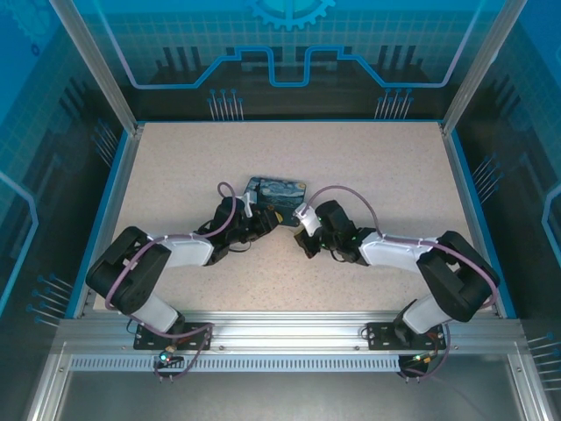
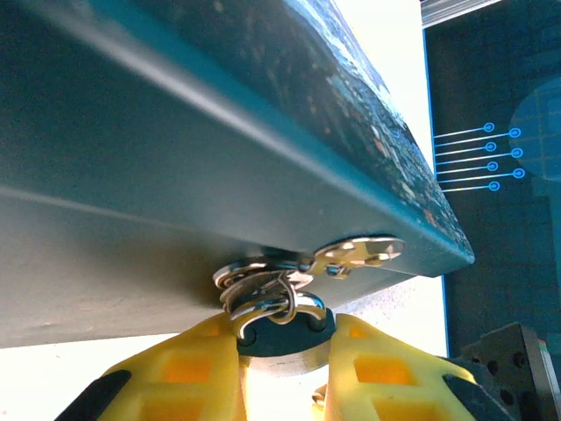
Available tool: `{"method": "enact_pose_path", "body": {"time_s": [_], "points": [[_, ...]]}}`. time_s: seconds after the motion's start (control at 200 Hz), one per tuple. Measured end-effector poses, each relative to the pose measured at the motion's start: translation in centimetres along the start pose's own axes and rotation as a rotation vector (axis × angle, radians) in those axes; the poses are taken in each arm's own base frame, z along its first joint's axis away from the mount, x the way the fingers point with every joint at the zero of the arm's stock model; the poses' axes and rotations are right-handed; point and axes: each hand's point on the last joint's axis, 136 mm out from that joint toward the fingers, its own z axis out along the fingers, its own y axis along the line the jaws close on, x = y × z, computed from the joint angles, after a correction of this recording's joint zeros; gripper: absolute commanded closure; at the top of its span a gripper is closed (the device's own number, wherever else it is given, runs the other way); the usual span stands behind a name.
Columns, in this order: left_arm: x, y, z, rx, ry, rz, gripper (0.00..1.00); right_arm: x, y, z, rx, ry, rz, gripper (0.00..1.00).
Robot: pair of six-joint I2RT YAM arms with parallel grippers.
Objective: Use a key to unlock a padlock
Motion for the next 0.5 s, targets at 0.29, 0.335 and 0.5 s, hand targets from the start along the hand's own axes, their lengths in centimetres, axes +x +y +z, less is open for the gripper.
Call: {"method": "enact_pose_path", "body": {"time_s": [0.29, 0.335, 0.5], "points": [[0.3, -0.3, 0.0, 0.007, 0.008, -0.011, 0.92, -1.6, 0.0, 1.0, -0.003, -0.022, -0.025, 1.0], [0.3, -0.3, 0.0, 0.007, 0.009, -0.01, 0.92, -1.8, 0.1, 1.3, -0.005, -0.023, -0.027, 1.0], [0.3, -0.3, 0.0, 0.006, 0.007, -0.01, 0.93, -2.0, 0.1, 1.9, -0.007, -0.014, -0.032, 1.0]]}}
